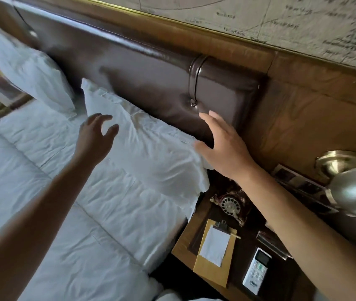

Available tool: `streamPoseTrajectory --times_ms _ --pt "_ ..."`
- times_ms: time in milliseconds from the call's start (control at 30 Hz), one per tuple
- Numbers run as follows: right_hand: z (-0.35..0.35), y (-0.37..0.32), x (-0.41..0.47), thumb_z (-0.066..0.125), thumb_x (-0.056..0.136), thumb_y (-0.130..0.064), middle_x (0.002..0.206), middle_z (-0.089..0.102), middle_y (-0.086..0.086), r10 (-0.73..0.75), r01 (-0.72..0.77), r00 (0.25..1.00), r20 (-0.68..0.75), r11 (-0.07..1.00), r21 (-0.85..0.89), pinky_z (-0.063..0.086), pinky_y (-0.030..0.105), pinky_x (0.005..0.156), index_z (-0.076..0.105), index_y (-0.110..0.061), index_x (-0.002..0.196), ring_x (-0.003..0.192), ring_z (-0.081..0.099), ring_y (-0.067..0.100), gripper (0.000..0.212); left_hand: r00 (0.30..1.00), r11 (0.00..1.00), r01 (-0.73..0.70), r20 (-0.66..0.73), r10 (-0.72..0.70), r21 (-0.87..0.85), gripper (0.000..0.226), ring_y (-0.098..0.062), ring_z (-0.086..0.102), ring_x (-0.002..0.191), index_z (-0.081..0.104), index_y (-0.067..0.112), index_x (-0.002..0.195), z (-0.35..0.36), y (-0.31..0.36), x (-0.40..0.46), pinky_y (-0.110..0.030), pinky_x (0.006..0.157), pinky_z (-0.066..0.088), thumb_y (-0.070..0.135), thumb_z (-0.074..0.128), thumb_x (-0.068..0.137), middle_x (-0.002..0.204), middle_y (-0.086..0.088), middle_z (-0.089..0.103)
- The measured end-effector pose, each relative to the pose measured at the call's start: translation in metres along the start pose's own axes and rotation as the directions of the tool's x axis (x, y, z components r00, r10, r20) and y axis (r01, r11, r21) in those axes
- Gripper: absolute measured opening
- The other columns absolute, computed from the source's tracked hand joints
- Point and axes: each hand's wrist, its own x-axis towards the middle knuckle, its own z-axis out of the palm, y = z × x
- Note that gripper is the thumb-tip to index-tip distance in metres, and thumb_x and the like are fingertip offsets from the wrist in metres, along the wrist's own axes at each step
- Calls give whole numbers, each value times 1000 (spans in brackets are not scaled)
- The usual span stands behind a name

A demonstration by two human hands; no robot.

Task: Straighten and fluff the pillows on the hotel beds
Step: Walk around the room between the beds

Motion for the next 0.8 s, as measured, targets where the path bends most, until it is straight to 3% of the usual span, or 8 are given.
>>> streamPoseTrajectory --times_ms 233,333,433,500,633,800 --pt "-41 -48 -38 62 94 -30 168 27 3 -269 271 962 -38 961 53 30 36 119 41 -27 154 152 28 18 64 971 988 -124 -196 139 91 45 -30 26 156 55 23 144 -74 52 -101 -42 120 23 34 63 101 165 -8 37" --pt "-47 -78 -51 63 95 -31 167 29 0 -400 402 915 -57 915 34 33 42 120 46 -28 151 152 30 18 59 931 969 -176 -290 221 172 40 -34 25 157 61 14 138 -109 51 -141 -54 125 27 23 66 99 163 -12 40" --pt "-45 -111 -65 62 96 -34 167 31 0 -481 481 875 -48 876 -13 32 51 120 51 -24 149 153 29 19 55 870 950 -162 -415 264 266 37 -41 31 154 65 6 133 -151 33 -184 -57 122 30 20 65 99 157 -17 47" --pt "-41 -134 -74 61 96 -36 168 29 2 -512 510 858 -46 859 -56 29 53 121 51 -22 149 154 27 21 56 810 919 -145 -489 323 366 44 -41 30 154 61 6 140 -183 18 -212 -56 123 28 27 61 101 157 -17 47" --pt "-27 -186 -99 55 97 -42 170 20 1 -601 595 796 -74 798 -94 21 55 124 44 -27 154 158 14 23 59 694 876 -36 -619 368 481 69 -37 20 159 34 11 159 -250 -5 -274 -60 124 23 43 57 104 165 -14 37" --pt "10 -267 -157 48 94 -47 171 17 5 -691 694 705 -160 719 -45 20 61 123 47 -26 151 159 8 30 62 722 797 137 -611 326 588 69 -40 12 160 34 15 160 -316 -33 -376 -60 127 12 52 50 104 171 -14 24"
